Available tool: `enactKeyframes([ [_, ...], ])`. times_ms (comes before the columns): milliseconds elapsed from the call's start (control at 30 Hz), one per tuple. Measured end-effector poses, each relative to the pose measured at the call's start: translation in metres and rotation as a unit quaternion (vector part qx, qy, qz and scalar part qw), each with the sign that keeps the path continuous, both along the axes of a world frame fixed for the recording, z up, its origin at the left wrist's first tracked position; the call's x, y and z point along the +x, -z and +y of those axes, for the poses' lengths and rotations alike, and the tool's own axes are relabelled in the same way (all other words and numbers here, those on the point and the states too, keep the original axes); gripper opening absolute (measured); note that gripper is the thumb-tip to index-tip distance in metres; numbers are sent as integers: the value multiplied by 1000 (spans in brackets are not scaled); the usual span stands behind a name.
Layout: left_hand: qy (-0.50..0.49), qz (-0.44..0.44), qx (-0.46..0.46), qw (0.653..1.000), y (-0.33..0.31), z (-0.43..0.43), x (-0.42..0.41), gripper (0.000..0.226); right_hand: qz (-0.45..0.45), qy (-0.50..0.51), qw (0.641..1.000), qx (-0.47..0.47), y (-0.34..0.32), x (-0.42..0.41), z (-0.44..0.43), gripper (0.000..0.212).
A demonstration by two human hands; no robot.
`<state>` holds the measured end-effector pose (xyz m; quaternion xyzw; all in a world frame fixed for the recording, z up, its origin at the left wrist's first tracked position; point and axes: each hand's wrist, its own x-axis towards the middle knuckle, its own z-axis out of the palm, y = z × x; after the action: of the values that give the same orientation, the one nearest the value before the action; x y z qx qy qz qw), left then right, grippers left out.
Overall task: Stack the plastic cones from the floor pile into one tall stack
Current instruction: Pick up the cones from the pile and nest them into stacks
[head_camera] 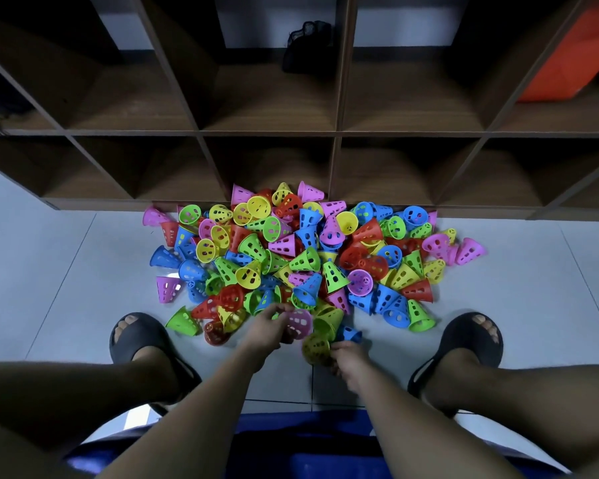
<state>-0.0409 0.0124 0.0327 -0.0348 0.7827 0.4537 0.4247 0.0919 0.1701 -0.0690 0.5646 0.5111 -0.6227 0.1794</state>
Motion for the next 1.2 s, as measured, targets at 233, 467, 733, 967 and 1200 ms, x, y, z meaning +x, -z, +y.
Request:
enactKeyframes([
  [233, 101, 12, 10, 995, 1, 23, 25, 20, -17, 51, 998, 43, -15, -10, 3, 18],
  [467, 123, 22, -19, 992, 31, 17, 39, 19, -26, 50, 986, 156, 29, -7, 17, 23],
  [733, 117, -59, -20, 991, 40, 22, 43, 24, -15, -32, 978, 205, -22, -1, 14, 43],
  [967, -52, -56, 12, 997, 62, 13, 22, 23, -24, 40, 969, 244, -30, 4, 33, 28],
  [1200, -190, 14, 16, 982, 74, 14, -13, 15, 13, 134, 959, 251, -45, 5, 46, 13],
])
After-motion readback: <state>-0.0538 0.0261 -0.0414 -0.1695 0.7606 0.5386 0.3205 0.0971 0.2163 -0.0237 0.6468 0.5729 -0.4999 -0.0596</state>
